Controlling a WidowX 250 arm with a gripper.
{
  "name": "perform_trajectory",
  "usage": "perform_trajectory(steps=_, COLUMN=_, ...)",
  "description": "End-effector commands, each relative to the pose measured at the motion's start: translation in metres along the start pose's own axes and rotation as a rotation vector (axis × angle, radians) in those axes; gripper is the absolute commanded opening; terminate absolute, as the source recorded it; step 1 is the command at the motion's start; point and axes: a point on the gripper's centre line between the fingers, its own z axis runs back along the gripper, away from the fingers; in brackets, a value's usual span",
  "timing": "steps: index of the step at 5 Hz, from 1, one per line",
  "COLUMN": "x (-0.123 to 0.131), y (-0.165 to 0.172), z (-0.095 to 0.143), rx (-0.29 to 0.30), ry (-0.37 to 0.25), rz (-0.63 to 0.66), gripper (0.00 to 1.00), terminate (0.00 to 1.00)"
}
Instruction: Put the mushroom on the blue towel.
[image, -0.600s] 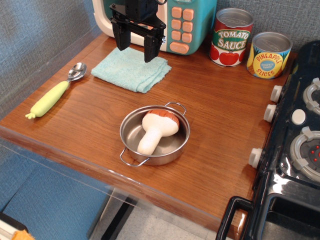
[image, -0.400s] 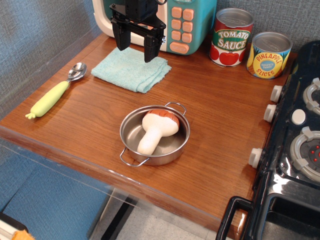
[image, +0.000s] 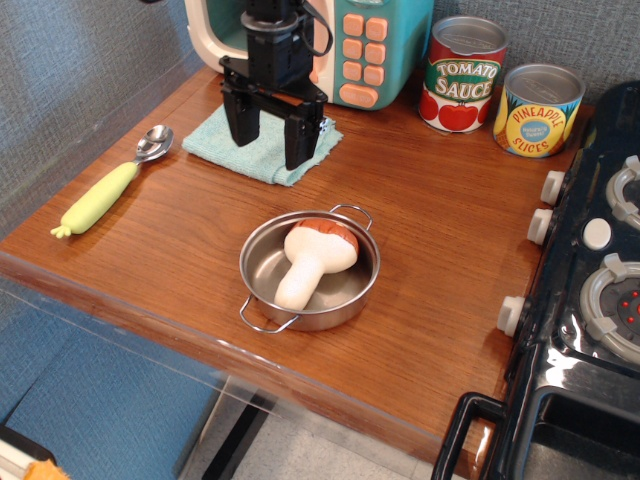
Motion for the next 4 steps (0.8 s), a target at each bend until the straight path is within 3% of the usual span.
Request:
perform_trajectory(steps=1, x=-0.060, y=-0.051, z=0.061, rx=0.048, ry=-0.136, rz=-0.041, gripper=1.00, terminate=0.00)
perform_trajectory(steps=2, x=-0.082, y=-0.072, z=0.046, rx=0.049, ry=-0.082, rz=0.002, gripper=1.00, terminate=0.00)
perform_trajectory(steps=4, x=-0.086, y=-0.063, z=-0.002, rx=0.095, ry=0.002, rz=0.108, gripper=1.00, terminate=0.00)
